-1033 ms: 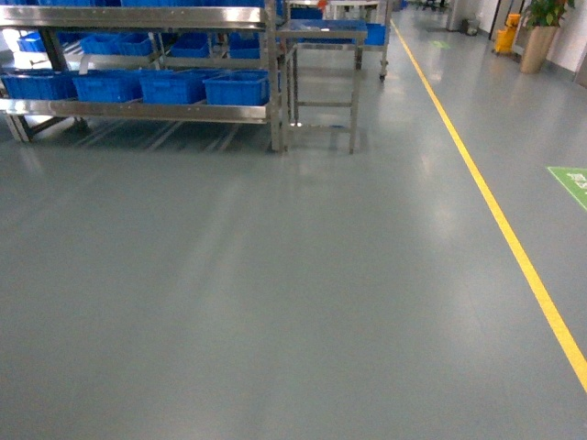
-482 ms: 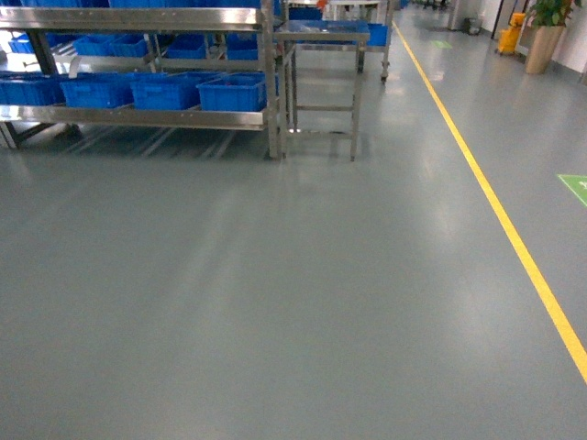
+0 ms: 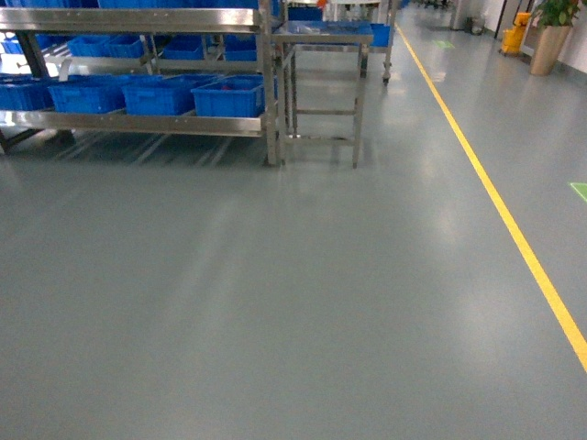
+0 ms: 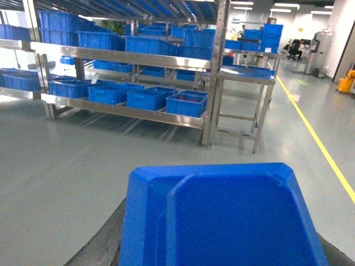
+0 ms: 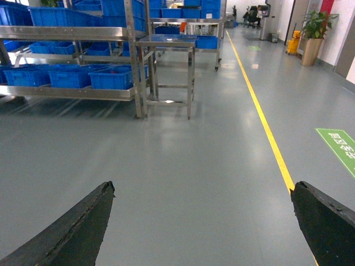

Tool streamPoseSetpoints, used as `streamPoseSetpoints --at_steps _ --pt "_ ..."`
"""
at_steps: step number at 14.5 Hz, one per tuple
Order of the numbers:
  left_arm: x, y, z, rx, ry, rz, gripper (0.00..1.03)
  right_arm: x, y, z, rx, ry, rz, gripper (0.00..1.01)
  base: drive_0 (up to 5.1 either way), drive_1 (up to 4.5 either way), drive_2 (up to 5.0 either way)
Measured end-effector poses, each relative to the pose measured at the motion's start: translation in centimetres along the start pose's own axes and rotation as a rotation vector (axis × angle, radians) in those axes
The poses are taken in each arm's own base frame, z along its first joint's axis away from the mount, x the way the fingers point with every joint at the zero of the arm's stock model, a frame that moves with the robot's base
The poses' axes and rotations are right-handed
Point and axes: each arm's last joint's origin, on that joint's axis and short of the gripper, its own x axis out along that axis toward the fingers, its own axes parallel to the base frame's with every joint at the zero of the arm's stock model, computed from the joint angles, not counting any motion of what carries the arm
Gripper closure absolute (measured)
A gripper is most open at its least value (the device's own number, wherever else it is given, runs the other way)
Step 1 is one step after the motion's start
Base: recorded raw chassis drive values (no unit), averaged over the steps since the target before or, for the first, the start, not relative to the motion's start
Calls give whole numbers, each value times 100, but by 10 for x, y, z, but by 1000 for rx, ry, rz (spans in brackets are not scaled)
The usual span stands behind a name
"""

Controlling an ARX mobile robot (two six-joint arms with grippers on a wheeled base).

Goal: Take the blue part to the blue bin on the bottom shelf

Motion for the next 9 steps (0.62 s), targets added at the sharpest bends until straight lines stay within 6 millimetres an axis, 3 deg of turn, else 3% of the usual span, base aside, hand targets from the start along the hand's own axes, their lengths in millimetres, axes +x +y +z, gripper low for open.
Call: streamPoseSetpoints --at_steps 9 --pt "0 0 0 0 1 -1 59 0 0 0 0 -2 0 3 -8 409 -424"
